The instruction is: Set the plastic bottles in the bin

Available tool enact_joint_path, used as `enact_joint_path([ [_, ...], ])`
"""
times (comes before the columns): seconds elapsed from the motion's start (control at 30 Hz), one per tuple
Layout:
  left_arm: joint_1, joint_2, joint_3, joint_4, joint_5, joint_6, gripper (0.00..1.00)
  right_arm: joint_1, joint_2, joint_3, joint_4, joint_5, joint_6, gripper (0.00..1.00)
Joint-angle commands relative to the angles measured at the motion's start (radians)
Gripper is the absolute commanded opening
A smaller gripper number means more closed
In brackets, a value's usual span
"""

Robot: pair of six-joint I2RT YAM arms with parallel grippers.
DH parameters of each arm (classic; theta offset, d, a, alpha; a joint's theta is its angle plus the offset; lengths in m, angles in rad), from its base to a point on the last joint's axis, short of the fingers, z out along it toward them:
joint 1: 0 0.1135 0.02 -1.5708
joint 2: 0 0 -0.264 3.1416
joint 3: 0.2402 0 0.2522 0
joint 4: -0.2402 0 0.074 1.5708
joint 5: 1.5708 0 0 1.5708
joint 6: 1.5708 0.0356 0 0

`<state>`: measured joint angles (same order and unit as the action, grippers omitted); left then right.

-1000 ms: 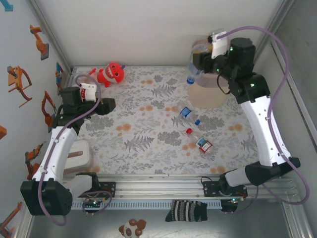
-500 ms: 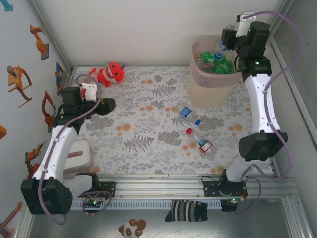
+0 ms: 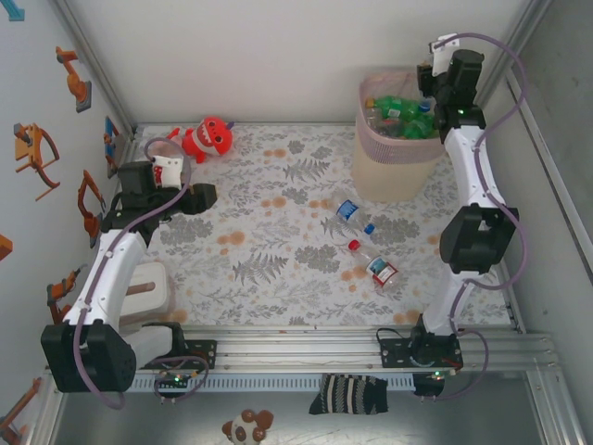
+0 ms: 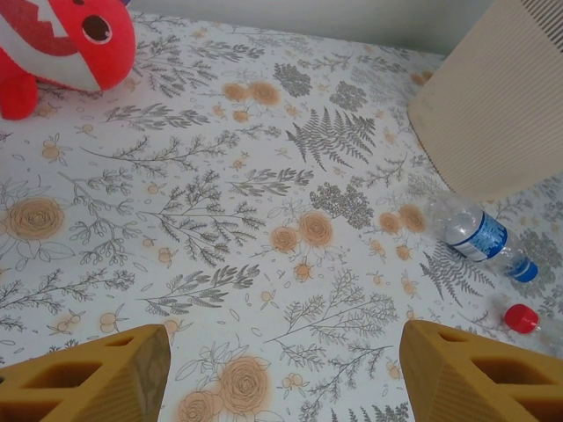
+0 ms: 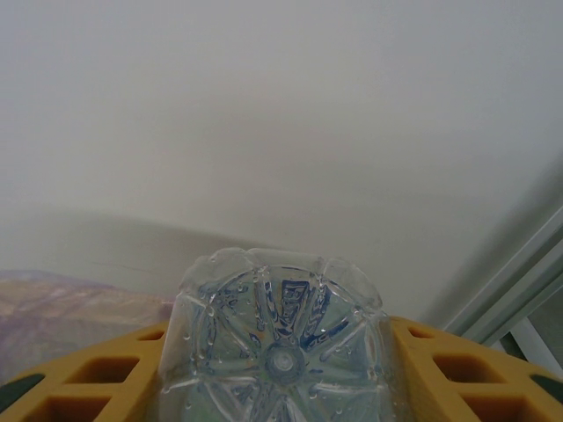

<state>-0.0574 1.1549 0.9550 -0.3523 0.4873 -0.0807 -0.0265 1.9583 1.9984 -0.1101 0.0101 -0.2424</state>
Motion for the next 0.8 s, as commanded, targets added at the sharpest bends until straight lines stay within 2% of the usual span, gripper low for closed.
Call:
enact_joint_path([
  [0.0, 0.005, 0.008, 0.011, 0.0, 0.005, 0.008, 0.69, -0.025, 0.014, 0.012, 0.086, 0.014, -0.045, 0.38],
  [0.2, 0.007, 0.011, 0.013, -0.001, 0.003, 0.009, 0.69, -0.044, 0.03, -0.099, 0.127, -0.041, -0.027, 0.38],
  [0.37, 0.007, 0.006, 0.01, -0.003, 0.002, 0.01, 0.69, -0.055, 0.058, -0.149, 0.09, -0.086, 0.005, 0.38],
  [0.6, 0.007, -0.001, 0.011, -0.001, 0.009, 0.005, 0.69, -0.055, 0.086, -0.102, -0.047, -0.12, 0.018, 0.39],
  [0.63, 0.007, -0.004, 0.01, -0.001, 0.01, 0.004, 0.69, -0.056, 0.084, -0.08, -0.075, -0.123, 0.021, 0.42],
  [0.77, 0.008, -0.021, 0.006, 0.001, 0.011, 0.002, 0.69, -0.055, 0.033, -0.02, -0.131, -0.127, 0.05, 0.65],
])
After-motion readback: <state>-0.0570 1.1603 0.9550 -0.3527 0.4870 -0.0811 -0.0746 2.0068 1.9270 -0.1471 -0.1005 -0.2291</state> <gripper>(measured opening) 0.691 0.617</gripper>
